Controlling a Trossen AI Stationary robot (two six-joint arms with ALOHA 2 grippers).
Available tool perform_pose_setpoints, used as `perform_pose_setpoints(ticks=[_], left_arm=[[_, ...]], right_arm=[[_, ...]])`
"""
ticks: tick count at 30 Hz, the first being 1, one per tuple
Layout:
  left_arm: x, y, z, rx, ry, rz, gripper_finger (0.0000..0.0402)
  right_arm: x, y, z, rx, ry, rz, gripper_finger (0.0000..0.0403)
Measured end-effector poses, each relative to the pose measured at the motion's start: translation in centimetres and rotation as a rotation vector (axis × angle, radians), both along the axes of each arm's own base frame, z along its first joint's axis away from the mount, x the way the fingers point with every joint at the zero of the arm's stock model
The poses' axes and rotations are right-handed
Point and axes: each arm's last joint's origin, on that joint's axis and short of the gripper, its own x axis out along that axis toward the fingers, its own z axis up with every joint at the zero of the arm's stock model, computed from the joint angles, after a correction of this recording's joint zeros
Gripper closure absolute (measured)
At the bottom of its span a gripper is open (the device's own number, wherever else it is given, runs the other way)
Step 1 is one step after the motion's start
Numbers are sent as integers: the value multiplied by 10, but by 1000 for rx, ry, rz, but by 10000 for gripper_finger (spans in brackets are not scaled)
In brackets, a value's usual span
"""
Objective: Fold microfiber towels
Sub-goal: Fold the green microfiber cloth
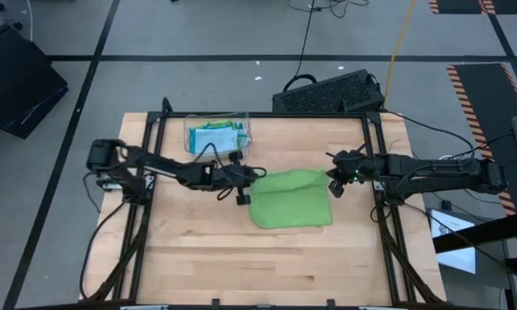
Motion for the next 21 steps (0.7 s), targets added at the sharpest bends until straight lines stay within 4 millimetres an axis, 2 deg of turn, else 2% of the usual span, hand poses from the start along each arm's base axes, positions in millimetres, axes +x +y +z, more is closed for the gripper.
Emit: perform_pose_setpoints(ticks=[5, 9, 13, 21], left_arm=[[-17, -7, 33, 32, -47, -13, 397], [-25, -13, 43, 6, -58, -18, 398], [-29, -19, 36, -73, 0, -31, 397], [-20, -29, 6, -122, 94, -38, 398]], right_arm=[[3, 0, 3, -1, -40, 10, 399], [4, 1, 3, 16, -49, 27, 399], [3, 1, 3, 27, -47, 24, 399], [3, 4, 2, 21, -37, 66, 399]])
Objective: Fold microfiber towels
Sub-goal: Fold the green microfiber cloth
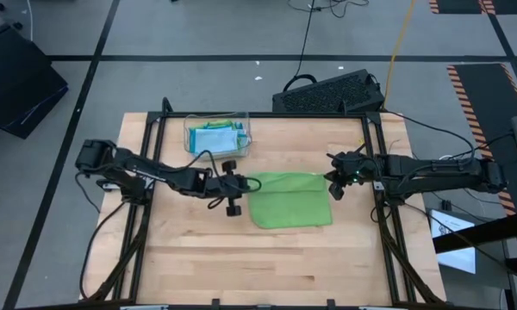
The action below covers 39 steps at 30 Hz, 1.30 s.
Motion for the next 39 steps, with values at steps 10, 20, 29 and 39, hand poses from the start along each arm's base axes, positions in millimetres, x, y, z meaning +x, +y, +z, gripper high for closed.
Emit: perform_pose_setpoints(ticks=[10, 20, 29, 39], left_arm=[[7, 1, -1, 6, -53, 4, 397], [7, -3, -1, -6, -52, -7, 395], [7, -10, -1, -103, -67, -10, 398], [6, -26, -5, -144, -70, -21, 397]], right_arm=[[0, -14, 11, -139, 5, -69, 399], [-6, -9, 8, 1, 76, -30, 399], [-6, 0, 6, 85, 85, -4, 399], [-11, 9, -13, 140, 125, -12, 399]])
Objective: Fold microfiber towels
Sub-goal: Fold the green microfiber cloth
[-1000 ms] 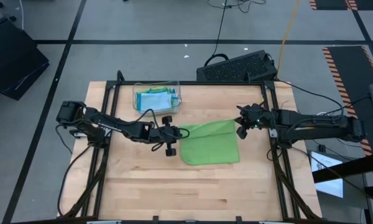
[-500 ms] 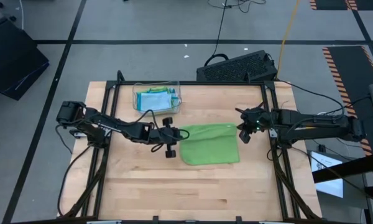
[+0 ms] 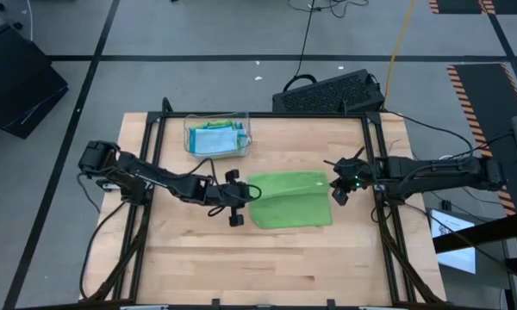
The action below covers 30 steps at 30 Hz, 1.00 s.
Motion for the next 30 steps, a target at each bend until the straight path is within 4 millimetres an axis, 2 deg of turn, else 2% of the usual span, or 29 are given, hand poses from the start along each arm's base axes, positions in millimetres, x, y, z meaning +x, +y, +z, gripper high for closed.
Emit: perform_pose_setpoints(ticks=[8, 24, 30], left_arm=[[4, -9, -14, 6, 25, -14, 395], [5, -22, -9, 44, -29, -72, 395], [4, -26, -9, 57, -30, -86, 395]], right_arm=[[1, 6, 0, 8, -12, 28, 399], [2, 12, 1, 47, -27, 101, 399], [-4, 12, 3, 47, -20, 103, 399]])
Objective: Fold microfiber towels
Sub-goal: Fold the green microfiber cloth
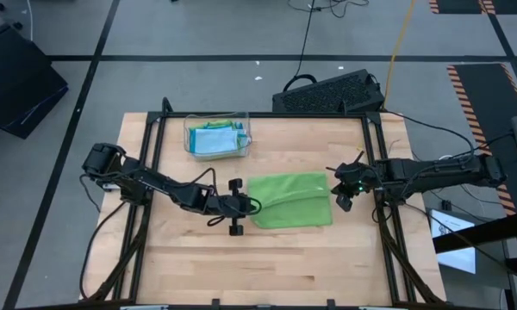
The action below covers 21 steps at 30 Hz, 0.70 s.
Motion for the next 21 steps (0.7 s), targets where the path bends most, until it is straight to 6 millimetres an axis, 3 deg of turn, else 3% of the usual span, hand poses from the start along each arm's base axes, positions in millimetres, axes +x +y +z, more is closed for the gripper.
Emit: perform_pose_setpoints(ticks=[9, 21], left_arm=[[-1, -1, 0, -10, 5, 8, 394], [-3, -9, -1, -47, 17, -23, 397]], right_arm=[[-3, 1, 1, 24, 4, -24, 399], [0, 17, -2, 72, 24, 12, 399]])
